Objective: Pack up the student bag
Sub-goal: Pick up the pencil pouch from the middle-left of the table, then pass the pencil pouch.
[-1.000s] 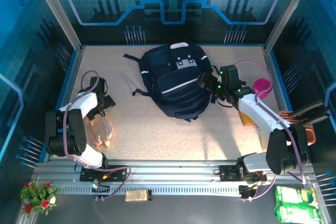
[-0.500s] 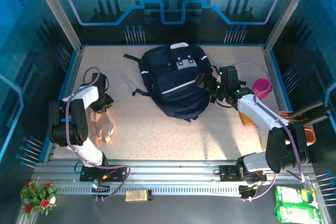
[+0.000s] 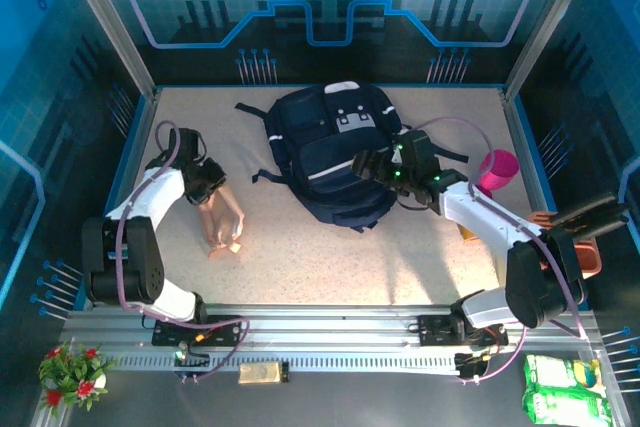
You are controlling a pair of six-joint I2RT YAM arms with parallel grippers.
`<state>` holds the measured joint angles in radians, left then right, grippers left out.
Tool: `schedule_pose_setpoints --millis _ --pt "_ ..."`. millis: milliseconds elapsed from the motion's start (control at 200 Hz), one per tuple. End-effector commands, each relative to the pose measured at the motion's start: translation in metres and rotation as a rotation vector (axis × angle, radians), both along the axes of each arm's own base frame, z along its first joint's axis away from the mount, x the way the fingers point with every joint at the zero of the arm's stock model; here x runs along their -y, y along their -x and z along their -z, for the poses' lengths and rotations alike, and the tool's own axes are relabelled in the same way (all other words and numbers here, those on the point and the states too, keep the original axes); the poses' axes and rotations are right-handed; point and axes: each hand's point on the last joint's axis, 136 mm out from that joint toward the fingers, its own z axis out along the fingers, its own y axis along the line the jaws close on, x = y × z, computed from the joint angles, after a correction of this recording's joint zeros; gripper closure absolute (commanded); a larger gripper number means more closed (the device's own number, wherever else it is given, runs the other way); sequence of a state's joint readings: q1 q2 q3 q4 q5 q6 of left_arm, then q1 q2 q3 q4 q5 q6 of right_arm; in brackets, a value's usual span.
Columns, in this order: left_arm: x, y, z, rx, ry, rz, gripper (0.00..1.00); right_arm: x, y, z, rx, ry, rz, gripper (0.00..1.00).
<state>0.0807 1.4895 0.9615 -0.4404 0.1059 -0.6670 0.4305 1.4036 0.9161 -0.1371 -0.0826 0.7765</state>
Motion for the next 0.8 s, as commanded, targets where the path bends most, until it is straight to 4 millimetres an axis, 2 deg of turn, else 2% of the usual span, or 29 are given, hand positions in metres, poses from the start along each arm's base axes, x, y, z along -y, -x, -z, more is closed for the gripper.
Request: schedule_pose_setpoints --millis 0,355,525,690,795 --pt "0.032 -0.019 -0.040 0.129 0.160 -0.005 0.89 -0.020 -0.008 -0.019 0.112 0.032 -0.079 0.00" --pt "0.090 -0.034 -0.085 0.270 0.416 -0.050 0.89 -0.071 0.007 -0.042 0.310 0.121 -0.302 0.04" --pt "0.112 -0.041 -0.103 0.308 0.524 -0.058 0.89 -0.086 0.017 -0.050 0.393 0.172 -0.408 0.06" --pt "0.128 -0.047 -0.111 0.311 0.616 -0.063 0.89 -0.102 0.025 -0.059 0.453 0.155 -0.522 0.07" --pt "0.133 -0.050 -0.111 0.303 0.663 -0.074 0.89 -0.120 0.033 -0.063 0.468 0.127 -0.609 0.07"
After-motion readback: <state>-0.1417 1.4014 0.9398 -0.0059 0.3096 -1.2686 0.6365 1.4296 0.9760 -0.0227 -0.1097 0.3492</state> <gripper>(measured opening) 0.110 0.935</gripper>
